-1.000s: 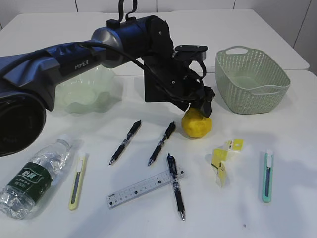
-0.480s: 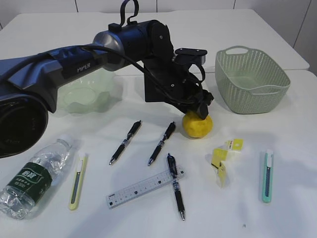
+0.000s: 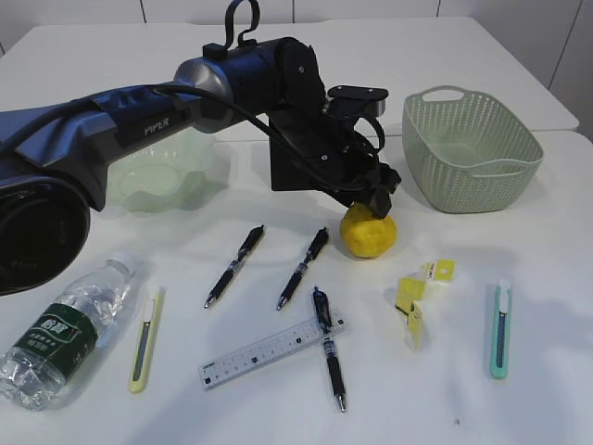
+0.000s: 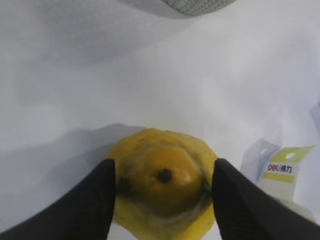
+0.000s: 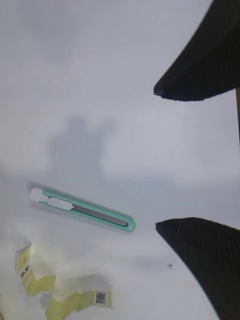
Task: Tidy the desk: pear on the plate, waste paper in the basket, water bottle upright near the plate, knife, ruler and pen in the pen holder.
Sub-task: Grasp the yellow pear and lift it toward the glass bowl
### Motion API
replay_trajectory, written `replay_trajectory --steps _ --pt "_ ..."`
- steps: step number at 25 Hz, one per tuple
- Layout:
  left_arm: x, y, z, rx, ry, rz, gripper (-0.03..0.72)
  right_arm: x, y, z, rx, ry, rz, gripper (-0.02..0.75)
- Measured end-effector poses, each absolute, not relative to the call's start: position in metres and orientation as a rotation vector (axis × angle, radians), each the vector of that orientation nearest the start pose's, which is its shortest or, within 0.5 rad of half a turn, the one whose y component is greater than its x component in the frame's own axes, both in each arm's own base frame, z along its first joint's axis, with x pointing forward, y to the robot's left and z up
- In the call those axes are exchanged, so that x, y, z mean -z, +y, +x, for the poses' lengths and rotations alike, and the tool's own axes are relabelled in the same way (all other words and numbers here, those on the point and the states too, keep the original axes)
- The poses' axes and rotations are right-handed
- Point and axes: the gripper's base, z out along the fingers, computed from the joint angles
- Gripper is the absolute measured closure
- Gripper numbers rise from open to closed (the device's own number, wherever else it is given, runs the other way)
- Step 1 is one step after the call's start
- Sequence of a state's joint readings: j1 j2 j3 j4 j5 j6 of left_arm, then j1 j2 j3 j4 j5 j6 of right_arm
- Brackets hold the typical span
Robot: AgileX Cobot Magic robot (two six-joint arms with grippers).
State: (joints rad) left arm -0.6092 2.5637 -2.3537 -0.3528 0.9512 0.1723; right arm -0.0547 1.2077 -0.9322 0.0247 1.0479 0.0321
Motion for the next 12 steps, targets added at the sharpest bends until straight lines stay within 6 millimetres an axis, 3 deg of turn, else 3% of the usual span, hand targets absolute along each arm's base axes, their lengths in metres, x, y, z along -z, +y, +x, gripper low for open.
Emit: replay_trajectory --steps 12 --pt "-0.1609 -0.3373 0.4384 0.591 2.535 0.861 0.391 -0.2895 -0.0099 0.216 -0.028 2.801 0.134 0.172"
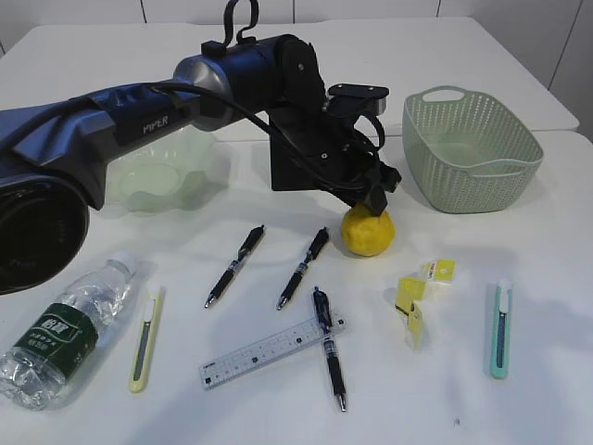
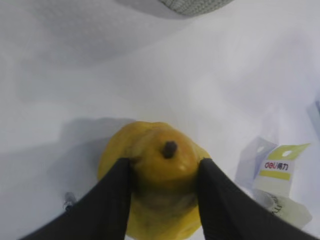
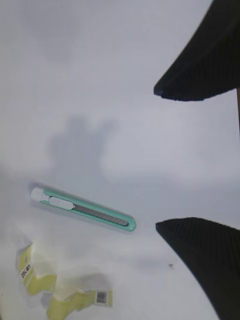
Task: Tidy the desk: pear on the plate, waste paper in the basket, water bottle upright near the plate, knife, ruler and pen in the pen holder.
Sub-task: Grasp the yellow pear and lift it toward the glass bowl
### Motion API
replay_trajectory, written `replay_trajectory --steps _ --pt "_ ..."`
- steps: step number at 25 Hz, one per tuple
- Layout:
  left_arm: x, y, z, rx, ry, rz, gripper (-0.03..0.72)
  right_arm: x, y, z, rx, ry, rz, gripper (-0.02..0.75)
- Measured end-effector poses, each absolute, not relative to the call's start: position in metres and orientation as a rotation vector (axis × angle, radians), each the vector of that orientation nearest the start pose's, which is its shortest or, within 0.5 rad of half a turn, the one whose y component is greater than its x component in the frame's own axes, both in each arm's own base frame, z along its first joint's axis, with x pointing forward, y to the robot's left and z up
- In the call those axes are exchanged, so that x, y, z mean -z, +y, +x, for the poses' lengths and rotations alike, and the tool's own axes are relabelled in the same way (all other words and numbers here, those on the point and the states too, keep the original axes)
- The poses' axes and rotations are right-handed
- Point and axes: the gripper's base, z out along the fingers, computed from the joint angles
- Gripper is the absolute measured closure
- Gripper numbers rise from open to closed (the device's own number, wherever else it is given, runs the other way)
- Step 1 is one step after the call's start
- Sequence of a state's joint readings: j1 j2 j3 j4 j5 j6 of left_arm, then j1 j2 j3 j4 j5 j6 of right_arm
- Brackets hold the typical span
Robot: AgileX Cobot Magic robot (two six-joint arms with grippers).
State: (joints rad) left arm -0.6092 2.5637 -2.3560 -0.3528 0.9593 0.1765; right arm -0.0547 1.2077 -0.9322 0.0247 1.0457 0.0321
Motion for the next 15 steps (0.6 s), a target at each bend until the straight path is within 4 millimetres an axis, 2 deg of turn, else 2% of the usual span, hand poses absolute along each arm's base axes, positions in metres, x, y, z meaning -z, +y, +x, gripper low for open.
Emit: replay_trajectory --steps 4,15 --pt "-0.1607 -0.3372 0.4381 0.591 2.539 0.863 0.414 -0.2895 -0.0099 0.216 -0.028 2.801 0.134 0.172" --pt "-0.1627 -0.3347 0.4325 0.586 2.592 0.909 0.42 -0.2895 -0.0099 0.2162 -0.027 2.799 0.134 0.172"
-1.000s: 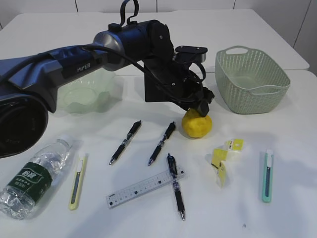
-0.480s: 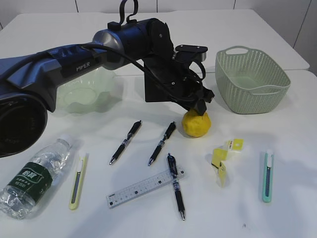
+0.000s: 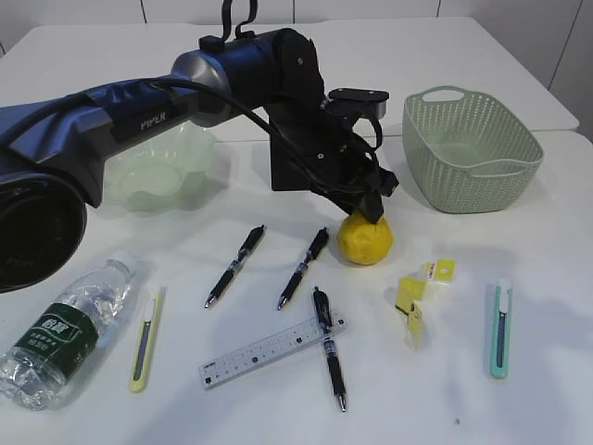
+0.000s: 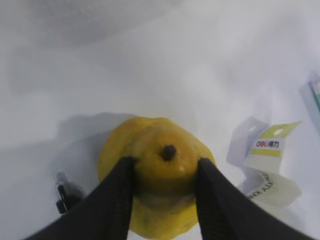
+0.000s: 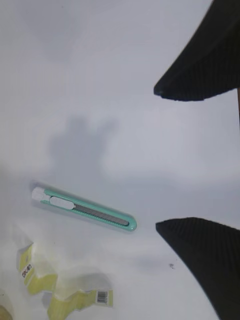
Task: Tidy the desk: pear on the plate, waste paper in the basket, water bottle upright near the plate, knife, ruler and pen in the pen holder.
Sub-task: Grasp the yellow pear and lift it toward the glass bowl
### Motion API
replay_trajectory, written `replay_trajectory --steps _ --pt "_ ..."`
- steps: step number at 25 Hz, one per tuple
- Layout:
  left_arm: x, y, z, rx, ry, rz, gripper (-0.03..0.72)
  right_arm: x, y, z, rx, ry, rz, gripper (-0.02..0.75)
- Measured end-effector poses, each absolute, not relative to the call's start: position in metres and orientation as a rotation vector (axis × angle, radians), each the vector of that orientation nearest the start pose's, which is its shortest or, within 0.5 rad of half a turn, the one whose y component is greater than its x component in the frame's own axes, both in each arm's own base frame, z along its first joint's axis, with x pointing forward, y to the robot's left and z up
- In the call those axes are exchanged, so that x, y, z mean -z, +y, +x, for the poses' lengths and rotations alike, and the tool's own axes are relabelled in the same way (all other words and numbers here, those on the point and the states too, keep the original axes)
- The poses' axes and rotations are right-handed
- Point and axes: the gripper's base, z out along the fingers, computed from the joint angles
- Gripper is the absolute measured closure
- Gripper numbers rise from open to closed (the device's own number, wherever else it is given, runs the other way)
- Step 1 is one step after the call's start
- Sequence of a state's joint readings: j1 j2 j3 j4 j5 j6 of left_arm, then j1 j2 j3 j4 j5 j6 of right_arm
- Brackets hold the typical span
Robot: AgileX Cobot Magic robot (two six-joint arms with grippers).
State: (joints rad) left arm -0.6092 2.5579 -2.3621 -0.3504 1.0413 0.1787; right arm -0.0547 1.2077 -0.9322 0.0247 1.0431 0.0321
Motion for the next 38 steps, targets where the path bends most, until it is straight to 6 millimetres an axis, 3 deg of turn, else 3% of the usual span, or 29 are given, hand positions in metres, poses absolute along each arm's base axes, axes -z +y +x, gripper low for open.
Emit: replay_trajectory --steps 13,24,34,38 --pt "-0.166 -0.329 0.422 0.562 2.689 0.989 0.422 -0.29 -0.01 0.216 -0.027 2.799 0.134 0.172" --pt "-0.192 -0.317 0.421 0.514 2.684 1.008 0.423 -0.29 -0.01 0.216 -0.027 2.799 0.134 0.172" --pt "-0.194 -0.317 0.42 0.517 2.693 0.993 0.421 -0.29 -0.01 0.216 -0.027 2.799 0.134 0.172" --pt "-0.207 -0.315 0.419 0.499 2.67 0.989 0.42 -0.29 -0.01 0.216 -0.027 2.799 0.134 0.172"
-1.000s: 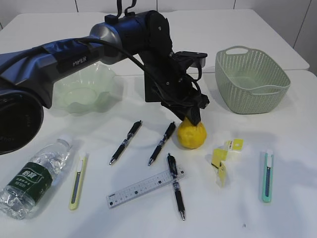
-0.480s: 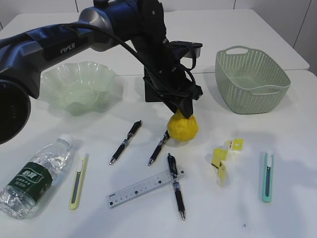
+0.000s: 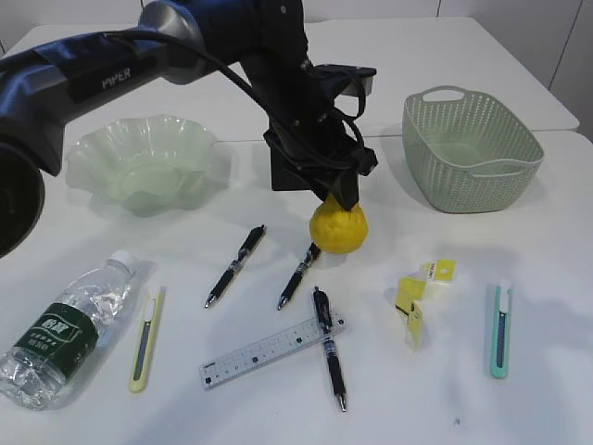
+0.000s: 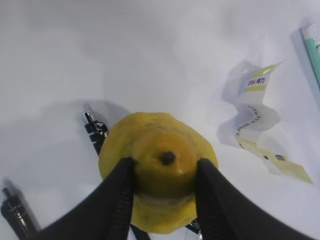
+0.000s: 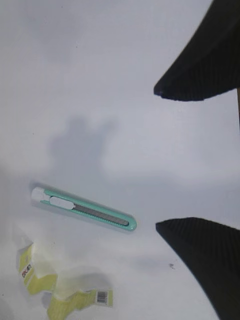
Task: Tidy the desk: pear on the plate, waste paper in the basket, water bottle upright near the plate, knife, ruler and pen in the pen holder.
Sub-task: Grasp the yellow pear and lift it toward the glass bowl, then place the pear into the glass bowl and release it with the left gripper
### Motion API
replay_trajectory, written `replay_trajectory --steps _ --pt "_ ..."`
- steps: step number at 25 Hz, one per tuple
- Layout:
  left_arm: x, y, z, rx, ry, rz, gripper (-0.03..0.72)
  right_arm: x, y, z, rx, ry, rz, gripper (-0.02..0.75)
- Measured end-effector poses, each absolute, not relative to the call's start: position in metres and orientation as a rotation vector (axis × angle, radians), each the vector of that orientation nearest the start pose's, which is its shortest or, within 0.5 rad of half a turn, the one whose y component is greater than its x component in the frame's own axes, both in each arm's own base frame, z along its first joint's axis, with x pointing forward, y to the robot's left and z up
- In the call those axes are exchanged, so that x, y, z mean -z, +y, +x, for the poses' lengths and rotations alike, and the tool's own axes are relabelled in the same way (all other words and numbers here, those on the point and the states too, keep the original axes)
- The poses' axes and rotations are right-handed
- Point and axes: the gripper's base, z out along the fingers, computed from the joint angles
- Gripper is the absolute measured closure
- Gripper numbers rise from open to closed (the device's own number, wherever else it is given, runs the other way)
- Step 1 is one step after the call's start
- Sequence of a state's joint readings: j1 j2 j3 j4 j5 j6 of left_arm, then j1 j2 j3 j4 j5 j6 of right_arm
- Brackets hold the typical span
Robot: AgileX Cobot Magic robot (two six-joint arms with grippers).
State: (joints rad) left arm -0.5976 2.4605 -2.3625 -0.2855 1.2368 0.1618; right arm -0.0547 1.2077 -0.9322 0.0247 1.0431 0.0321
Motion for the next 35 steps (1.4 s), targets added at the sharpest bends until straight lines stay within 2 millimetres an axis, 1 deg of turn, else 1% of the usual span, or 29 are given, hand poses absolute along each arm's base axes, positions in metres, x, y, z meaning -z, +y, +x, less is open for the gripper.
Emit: replay_trajectory --steps 3,9,18,23,35 --pt "-0.223 -0.31 0.419 0.465 2.646 0.974 0.42 -0.29 -0.01 0.216 -0.027 2.799 0.134 0.172" --pt "-0.252 -0.289 0.425 0.422 2.614 0.885 0.419 -0.29 -0.01 0.216 -0.027 2.799 0.134 0.172" --pt "-0.278 -0.251 0.44 0.325 2.591 0.775 0.419 -0.29 -0.01 0.216 -0.027 2.799 0.134 0.172" --pt "-0.283 -0.226 0.451 0.285 2.596 0.706 0.419 -0.29 -0.01 0.216 -0.027 2.799 0.134 0.172" --pt "-0.282 -0.164 0.477 0.172 2.626 0.546 0.419 -0.289 -0.01 0.215 -0.028 2.81 0.134 0.172"
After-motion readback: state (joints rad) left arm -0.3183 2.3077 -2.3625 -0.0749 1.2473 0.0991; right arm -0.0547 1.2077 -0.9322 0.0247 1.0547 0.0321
